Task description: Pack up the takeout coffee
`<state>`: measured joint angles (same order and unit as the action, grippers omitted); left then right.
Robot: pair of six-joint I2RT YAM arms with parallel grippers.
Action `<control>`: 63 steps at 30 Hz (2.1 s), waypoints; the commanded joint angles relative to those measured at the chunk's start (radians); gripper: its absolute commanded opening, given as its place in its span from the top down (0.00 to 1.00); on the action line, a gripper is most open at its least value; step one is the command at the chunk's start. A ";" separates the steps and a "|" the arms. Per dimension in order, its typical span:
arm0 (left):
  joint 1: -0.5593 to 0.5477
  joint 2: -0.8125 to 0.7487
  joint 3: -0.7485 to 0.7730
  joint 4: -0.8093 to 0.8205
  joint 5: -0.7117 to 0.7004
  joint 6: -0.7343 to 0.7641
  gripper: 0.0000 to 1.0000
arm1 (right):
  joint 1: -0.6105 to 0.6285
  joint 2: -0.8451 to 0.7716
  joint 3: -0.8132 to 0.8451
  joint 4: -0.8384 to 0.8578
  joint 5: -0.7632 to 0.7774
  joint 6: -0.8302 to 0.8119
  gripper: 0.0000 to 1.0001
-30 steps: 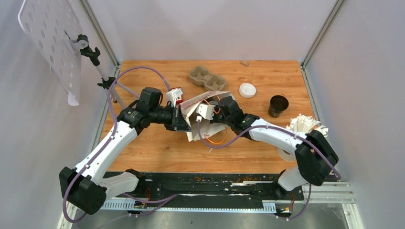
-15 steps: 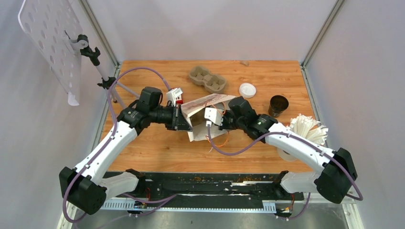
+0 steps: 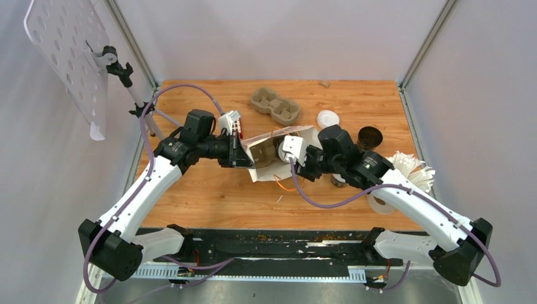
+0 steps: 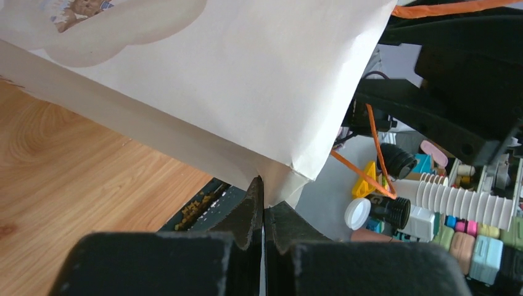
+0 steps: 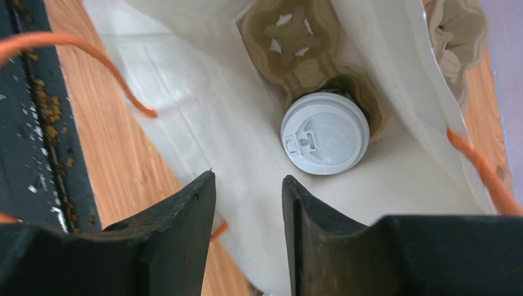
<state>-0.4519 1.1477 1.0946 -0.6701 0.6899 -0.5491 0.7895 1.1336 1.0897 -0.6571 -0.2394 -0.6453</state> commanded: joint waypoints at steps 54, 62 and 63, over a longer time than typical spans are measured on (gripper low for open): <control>0.007 -0.046 0.123 -0.211 -0.176 0.042 1.00 | -0.422 -0.140 -0.268 0.066 0.478 0.951 0.06; 0.007 -0.044 0.110 -0.203 -0.171 0.042 1.00 | -0.426 -0.146 -0.308 0.105 0.485 0.957 0.07; 0.007 -0.043 0.110 -0.201 -0.171 0.041 1.00 | -0.426 -0.152 -0.318 0.119 0.478 0.955 0.08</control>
<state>-0.4492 1.1149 1.1778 -0.8822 0.5064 -0.5259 0.3668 0.9955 0.7944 -0.6247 0.2516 0.2920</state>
